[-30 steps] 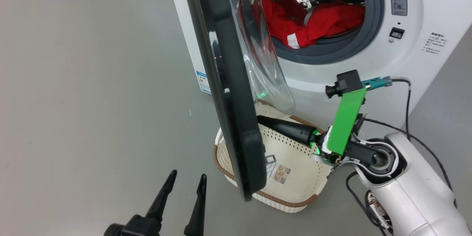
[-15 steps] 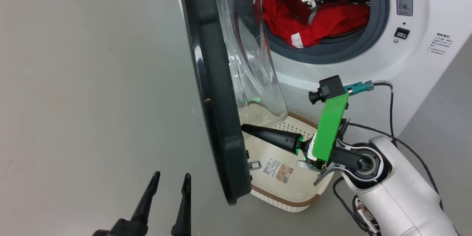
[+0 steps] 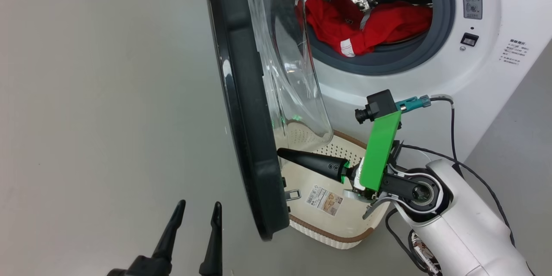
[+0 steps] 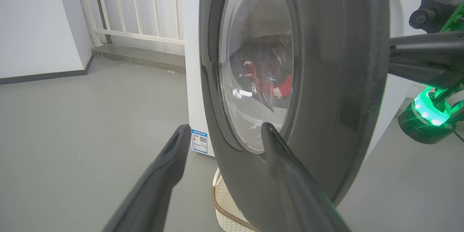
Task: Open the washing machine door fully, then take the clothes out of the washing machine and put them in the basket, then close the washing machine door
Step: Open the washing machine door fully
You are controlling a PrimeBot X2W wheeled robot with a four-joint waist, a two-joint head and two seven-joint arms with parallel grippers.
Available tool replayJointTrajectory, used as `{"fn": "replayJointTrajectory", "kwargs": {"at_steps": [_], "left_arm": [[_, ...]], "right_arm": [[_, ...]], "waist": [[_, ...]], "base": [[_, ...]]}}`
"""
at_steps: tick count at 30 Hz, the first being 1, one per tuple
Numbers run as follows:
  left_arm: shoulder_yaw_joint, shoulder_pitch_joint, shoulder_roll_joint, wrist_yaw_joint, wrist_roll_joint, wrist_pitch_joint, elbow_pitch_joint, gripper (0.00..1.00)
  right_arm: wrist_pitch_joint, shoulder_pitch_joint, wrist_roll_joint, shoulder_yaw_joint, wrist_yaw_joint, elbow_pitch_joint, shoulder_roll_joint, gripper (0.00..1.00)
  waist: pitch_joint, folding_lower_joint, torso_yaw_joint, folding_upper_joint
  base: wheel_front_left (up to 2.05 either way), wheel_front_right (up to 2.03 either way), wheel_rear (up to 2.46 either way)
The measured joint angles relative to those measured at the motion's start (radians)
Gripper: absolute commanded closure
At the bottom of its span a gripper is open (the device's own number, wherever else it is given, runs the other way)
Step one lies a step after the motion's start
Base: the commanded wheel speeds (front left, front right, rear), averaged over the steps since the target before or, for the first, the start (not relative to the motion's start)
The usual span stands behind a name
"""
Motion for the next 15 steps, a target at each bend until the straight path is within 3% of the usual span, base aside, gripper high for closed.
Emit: {"fn": "replayJointTrajectory", "kwargs": {"at_steps": [1,2,3,4,5,6,7,8,9,15], "left_arm": [[0.0,0.0,0.0,0.0,0.0,0.0,0.001,0.0],[-0.001,0.0,0.0,0.0,0.0,0.0,0.001,0.0],[-0.002,0.0,0.0,-0.001,0.0,0.0,0.002,0.0],[-0.003,0.0,0.0,-0.001,0.0,0.0,0.003,0.0],[-0.004,-0.001,0.0,-0.001,0.0,0.0,0.005,0.0],[-0.005,-0.001,0.0,-0.002,0.0,0.0,0.008,0.0],[-0.005,-0.001,0.0,-0.002,0.0,0.0,0.011,0.0],[-0.005,-0.003,0.0,-0.003,0.001,0.0,0.014,0.0],[-0.005,-0.004,0.0,-0.009,0.001,0.0,0.018,0.0],[-0.003,-0.007,0.0,-0.024,0.002,0.0,0.041,0.0]], "right_arm": [[-0.005,0.0,-0.002,0.0,0.0,0.0,0.0,1.0],[-0.01,0.0,-0.009,0.0,0.0,0.001,0.0,0.91],[-0.016,0.0,-0.023,0.0,0.0,0.0,0.0,0.71],[-0.023,0.001,-0.031,0.0,0.0,0.001,0.0,0.59],[-0.031,0.001,-0.035,0.0,0.0,0.001,-0.001,0.53],[-0.036,0.004,-0.035,-0.001,0.0,0.001,-0.002,0.32],[-0.043,0.007,-0.035,0.0,0.0,0.001,-0.003,0.32],[-0.049,0.012,-0.039,0.0,0.0,0.001,-0.005,0.08],[-0.056,0.015,-0.043,0.0,0.0,0.002,-0.007,0.0],[-0.104,0.054,-0.053,-0.001,0.0,-0.001,-0.043,0.0]], "waist": [[-0.002,0.0,-0.001,0.0],[-0.003,0.0,-0.001,0.0],[-0.005,0.0,-0.002,0.0],[-0.006,0.0,-0.002,0.0],[-0.008,0.0,-0.003,0.0],[-0.01,0.0,-0.003,0.0],[-0.012,0.0,-0.004,0.0],[-0.013,0.0,-0.005,0.0],[-0.015,0.0,-0.006,0.0],[-0.031,0.0,-0.013,0.0]], "base": [[0.0,0.0,0.0],[0.0,0.0,0.0],[0.0,0.0,0.0],[0.0,0.0,0.0],[0.0,0.0,0.0],[0.0,0.0,0.0],[0.0,0.0,0.0],[0.0,0.0,0.0],[0.0,0.0,0.0],[0.0,0.0,0.0]]}}
